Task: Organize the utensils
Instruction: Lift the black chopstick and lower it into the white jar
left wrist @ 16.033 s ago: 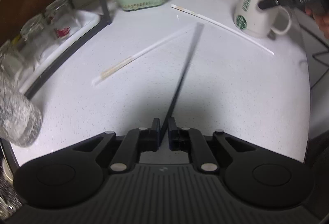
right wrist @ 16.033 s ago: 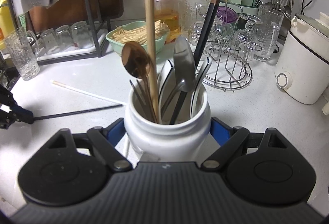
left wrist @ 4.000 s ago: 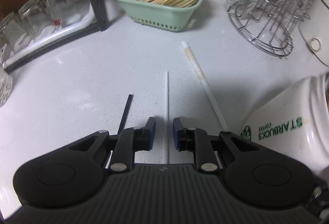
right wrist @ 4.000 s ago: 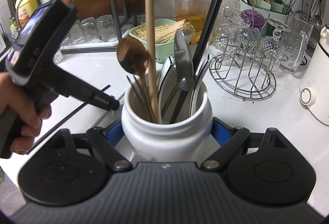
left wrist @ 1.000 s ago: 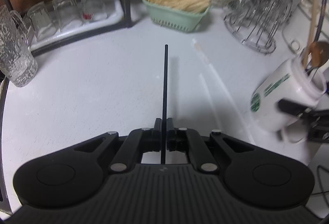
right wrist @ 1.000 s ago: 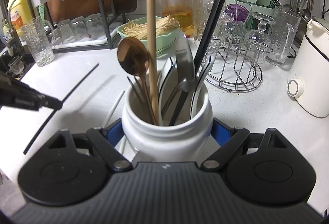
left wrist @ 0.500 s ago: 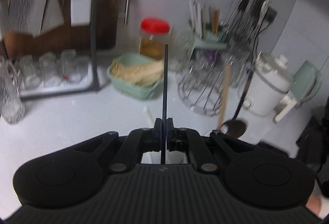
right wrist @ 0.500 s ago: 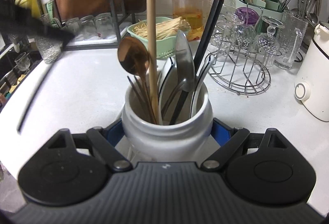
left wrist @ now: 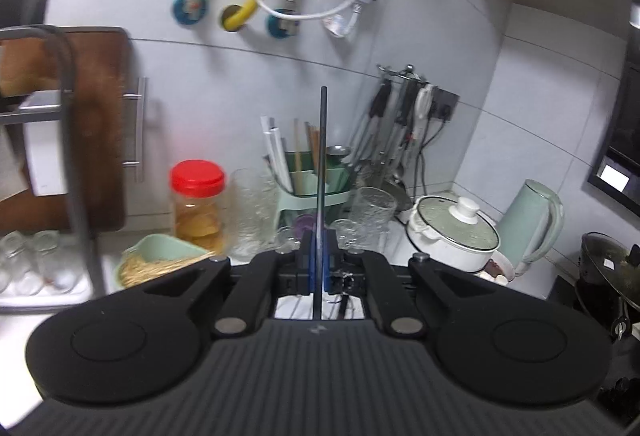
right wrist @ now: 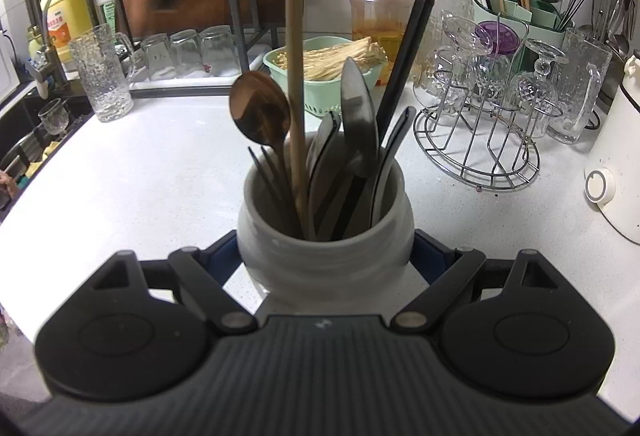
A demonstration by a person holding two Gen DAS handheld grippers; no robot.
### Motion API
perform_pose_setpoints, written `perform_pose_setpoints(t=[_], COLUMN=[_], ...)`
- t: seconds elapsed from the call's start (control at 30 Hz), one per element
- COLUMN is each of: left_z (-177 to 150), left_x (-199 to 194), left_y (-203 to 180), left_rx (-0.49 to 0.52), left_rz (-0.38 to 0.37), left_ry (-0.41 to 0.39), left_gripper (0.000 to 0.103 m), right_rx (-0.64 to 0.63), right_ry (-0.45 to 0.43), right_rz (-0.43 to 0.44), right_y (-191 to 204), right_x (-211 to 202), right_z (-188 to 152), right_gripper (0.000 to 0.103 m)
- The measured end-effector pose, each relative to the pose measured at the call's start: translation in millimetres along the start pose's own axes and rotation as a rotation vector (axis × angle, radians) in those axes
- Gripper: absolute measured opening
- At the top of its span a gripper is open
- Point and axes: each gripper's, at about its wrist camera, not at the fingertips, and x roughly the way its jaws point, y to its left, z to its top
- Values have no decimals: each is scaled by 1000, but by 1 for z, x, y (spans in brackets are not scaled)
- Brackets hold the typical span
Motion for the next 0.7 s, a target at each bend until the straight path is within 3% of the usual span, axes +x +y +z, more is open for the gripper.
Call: perform_pose_setpoints(t=[0.33,0.7], left_z=[-42,-82], left_x=[28,26], left_y=[-5,8], left_rx=[8,-21], left_rz=[-13,7], left_ry=[-7,-47], left_gripper=[4,4], right_rx=[-16,-15], right_ry=[-19,-50], right_rz=[12,15], right_y=[0,1], right_x=[-1,-3], right_z=[-3,-7], right_gripper=[91,90])
